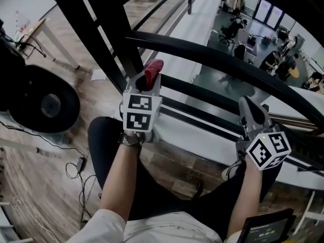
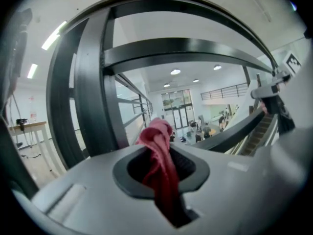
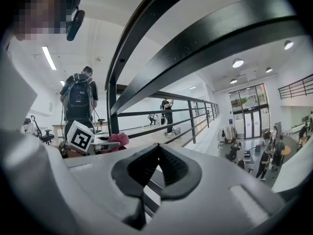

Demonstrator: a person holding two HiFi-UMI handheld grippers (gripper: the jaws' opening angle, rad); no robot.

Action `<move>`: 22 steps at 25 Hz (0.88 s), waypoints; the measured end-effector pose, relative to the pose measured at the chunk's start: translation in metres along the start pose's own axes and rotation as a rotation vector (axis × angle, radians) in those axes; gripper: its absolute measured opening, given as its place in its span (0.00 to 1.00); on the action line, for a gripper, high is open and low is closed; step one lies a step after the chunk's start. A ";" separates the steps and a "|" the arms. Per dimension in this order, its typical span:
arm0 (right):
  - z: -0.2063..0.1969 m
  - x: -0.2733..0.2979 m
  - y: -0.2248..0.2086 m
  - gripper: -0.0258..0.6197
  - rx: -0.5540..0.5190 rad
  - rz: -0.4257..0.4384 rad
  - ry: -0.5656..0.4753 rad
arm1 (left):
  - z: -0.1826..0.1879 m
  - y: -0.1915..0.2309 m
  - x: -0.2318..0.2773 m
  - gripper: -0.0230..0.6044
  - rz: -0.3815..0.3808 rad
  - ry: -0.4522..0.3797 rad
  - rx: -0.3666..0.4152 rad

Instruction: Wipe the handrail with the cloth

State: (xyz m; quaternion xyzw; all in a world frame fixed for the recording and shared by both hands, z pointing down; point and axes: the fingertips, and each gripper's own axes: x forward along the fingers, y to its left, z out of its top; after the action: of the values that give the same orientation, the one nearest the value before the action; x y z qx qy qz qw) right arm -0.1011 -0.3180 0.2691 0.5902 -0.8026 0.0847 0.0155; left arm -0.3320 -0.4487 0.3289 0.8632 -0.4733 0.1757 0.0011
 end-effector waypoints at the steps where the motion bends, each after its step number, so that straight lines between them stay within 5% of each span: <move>1: 0.000 0.001 0.000 0.04 0.006 -0.001 0.001 | -0.001 0.006 0.000 0.14 0.023 0.003 0.002; 10: 0.001 -0.016 -0.021 0.04 0.053 -0.048 -0.012 | -0.006 0.013 -0.001 0.14 0.084 0.033 -0.009; 22: 0.004 -0.062 -0.058 0.04 0.071 -0.134 -0.022 | 0.009 -0.063 -0.002 0.14 -0.019 0.037 0.068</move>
State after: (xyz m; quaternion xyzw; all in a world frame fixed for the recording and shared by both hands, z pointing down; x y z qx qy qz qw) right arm -0.0268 -0.2768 0.2646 0.6439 -0.7578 0.1051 -0.0087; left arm -0.2790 -0.4138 0.3305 0.8639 -0.4586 0.2077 -0.0177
